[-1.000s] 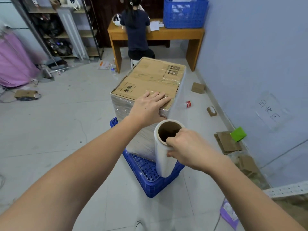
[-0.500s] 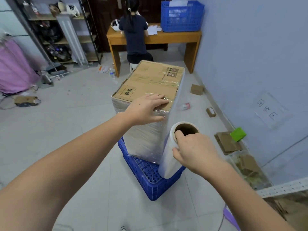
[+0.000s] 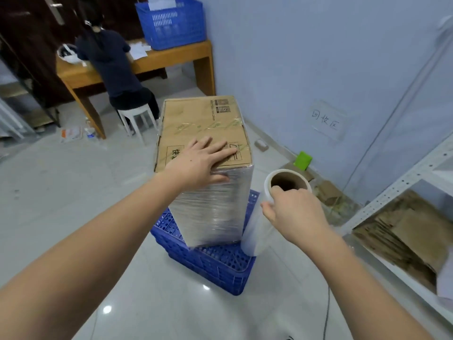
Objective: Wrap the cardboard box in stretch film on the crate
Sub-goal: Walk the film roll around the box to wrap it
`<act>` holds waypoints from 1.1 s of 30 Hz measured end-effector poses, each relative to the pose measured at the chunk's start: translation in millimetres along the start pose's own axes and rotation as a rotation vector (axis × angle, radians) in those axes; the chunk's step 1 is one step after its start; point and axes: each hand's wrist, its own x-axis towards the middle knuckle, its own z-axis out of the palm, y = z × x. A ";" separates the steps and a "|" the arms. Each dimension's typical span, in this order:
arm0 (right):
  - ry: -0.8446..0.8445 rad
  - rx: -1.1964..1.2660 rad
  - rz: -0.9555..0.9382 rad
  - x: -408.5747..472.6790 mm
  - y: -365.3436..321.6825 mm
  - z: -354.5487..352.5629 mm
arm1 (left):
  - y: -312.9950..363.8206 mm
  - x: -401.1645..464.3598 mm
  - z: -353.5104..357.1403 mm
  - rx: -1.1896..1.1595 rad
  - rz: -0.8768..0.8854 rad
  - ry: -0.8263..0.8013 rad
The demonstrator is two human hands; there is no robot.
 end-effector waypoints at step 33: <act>0.136 0.218 -0.646 -23.3 -38.3 12.2 | 36.0 6.2 6.0 0.056 -0.100 0.014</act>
